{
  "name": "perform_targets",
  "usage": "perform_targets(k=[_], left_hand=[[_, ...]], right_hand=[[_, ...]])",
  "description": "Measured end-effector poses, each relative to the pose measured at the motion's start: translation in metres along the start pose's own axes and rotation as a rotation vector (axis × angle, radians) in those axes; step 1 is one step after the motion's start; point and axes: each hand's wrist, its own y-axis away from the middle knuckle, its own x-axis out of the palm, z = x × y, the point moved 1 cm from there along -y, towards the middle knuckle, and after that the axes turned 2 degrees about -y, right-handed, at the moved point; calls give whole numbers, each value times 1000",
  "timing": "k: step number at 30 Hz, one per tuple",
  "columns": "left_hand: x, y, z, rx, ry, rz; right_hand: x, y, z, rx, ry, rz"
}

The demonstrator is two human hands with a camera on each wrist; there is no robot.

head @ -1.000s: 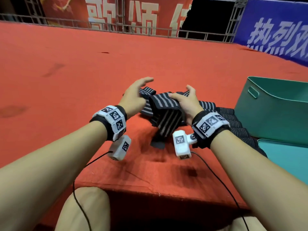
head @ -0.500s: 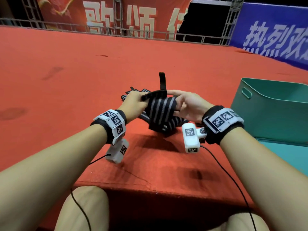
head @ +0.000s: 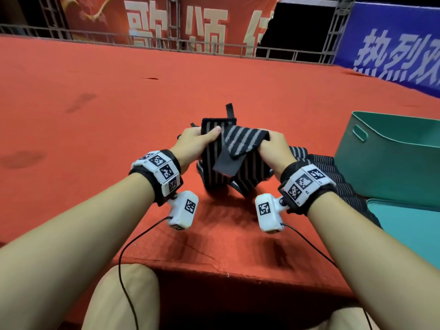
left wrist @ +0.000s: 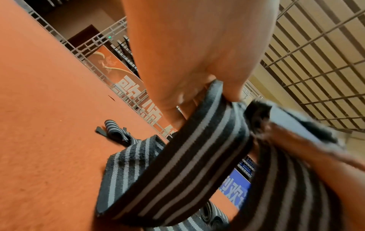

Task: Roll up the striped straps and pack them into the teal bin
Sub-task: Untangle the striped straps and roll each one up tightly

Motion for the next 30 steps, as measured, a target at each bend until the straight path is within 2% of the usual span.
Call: perform_targets(k=[2,4,5,7,8,10,12,15,16,19,21,24,27,29,30], left_hand=[[-3,0,0,-12,28,-28],[-2,0,0,-3,65,-8],[-1,-1,-1,6,94,3],[0,-1,-5,9,134,15],[0,-1,-3,-7,136,33],[1,4,3,-63,108,150],[4,10,18,-97,52,271],[10,18,37,-201,54,322],[11,19,41,-260,44,306],[-3,18,48,-484,-191,180],[-15,17,51,-605,-341,130],[-30,9,57,-621,-422,-3],[-41,-1,59,-633,-495,-185],[-39,-1,60,-621,-681,-265],[-36,0,59,-555,-809,-278]], right_hand=[[1,4,-5,88,-81,107],[5,10,-3,63,-63,259],[8,13,-2,19,-23,278],[9,14,1,-31,-21,163],[8,14,4,-13,-89,81],[3,12,9,65,-302,-26],[-1,9,10,124,-312,-16],[-2,9,-2,185,-131,159],[-3,10,-9,183,-98,168],[-12,12,-28,130,-103,35],[-16,11,-43,166,-57,52],[-16,10,-65,256,115,89],[-13,18,-65,389,327,277],[-9,24,-59,436,474,479],[-6,26,-57,450,532,575]])
